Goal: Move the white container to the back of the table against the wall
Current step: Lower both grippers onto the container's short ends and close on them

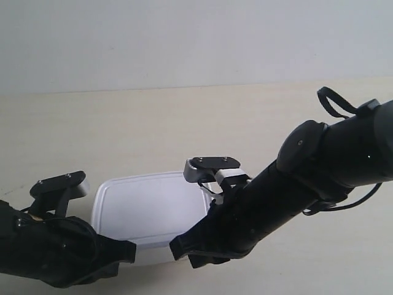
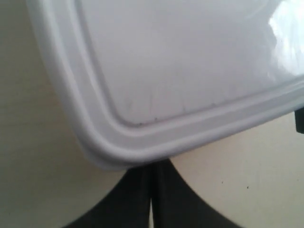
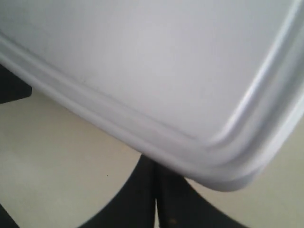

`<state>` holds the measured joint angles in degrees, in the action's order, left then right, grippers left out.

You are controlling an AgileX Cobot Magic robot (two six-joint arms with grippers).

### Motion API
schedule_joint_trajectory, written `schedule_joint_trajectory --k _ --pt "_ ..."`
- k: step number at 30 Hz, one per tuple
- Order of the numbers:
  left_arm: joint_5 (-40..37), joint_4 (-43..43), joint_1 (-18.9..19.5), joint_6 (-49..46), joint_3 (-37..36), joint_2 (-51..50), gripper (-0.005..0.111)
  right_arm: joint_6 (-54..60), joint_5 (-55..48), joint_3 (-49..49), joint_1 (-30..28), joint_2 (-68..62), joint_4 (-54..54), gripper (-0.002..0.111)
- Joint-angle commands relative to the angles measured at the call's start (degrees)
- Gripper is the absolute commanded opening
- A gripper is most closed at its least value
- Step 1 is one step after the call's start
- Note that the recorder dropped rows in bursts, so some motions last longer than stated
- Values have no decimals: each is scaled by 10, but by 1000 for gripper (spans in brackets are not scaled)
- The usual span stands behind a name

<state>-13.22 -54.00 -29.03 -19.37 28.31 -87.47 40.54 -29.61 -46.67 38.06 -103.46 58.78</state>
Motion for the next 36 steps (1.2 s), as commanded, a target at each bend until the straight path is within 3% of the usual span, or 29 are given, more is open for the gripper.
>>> schedule_joint_trajectory --k 1,27,36 --pt "7 12 -3 -3 24 -6 0 2 7 -21 0 -14 -1 0" --pt "61 46 -1 -15 92 -66 0 2 135 -25 0 -25 8 0" --pt "40 55 37 -20 117 -93 0 -4 100 -101 0 -67 -2 0"
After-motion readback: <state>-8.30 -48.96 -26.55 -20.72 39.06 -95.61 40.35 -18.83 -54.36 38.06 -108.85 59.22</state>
